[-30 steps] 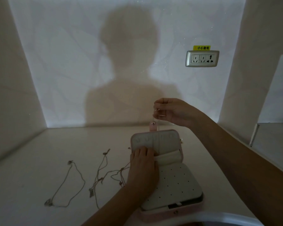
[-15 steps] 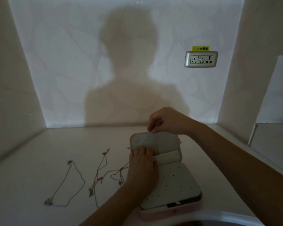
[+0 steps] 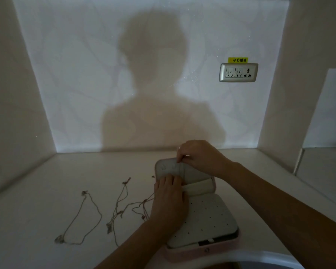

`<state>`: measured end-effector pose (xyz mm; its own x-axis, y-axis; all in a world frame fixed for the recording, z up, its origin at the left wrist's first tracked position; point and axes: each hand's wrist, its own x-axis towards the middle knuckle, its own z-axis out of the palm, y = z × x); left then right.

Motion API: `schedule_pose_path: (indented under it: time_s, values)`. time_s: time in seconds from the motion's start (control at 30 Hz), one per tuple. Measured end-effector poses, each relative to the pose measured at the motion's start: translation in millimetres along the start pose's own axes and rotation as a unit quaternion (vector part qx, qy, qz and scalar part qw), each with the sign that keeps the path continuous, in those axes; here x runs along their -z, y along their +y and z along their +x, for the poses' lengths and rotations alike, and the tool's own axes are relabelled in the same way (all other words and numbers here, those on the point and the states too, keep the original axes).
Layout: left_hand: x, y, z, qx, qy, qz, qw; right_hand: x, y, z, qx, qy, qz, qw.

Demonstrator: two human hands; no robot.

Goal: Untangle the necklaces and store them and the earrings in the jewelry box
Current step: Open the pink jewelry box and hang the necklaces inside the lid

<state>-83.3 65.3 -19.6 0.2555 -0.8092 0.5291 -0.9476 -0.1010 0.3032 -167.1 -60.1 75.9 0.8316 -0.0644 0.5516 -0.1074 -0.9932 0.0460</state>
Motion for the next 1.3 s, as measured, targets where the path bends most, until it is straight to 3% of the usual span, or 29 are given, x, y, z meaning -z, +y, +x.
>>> schedule_pose_path:
  time_s: [0.17, 0.33, 0.5, 0.67, 0.97, 1.07, 1.17, 1.23, 1.3]
  values:
    - [0, -1, 1, 0.006, -0.034, 0.011, 0.999, -11, 7, -2, 0.039, 0.030, -0.050, 0.998]
    - [1, 0, 1, 0.005, -0.029, 0.012, 1.000, -13, 10, -2, 0.022, 0.023, -0.035, 0.999]
    - [-3, 0, 0, 0.007, 0.051, -0.018, 0.999, -11, 11, -2, 0.025, 0.032, -0.023, 0.999]
    - [-3, 0, -1, 0.003, 0.006, -0.005, 1.000, -20, 17, -7, 0.030, 0.024, -0.050, 0.998]
    - [-9, -3, 0, 0.005, 0.038, -0.020, 0.999, -25, 23, -22, -0.070, 0.030, 0.023, 0.997]
    - [-3, 0, 0, -0.015, 0.020, -0.019, 1.000, -28, 19, -22, -0.183, 0.030, 0.087, 0.979]
    - [0, -1, 0, -0.016, -0.002, -0.018, 1.000, -34, 17, -26, -0.278, -0.022, 0.152, 0.948]
    - [-4, -2, 0, -0.021, 0.016, -0.038, 0.999, -34, 13, -30, -0.292, -0.027, 0.171, 0.941]
    - [-6, -3, -1, -0.027, 0.034, -0.043, 0.998, -32, 13, -36, -0.280, 0.026, 0.198, 0.939]
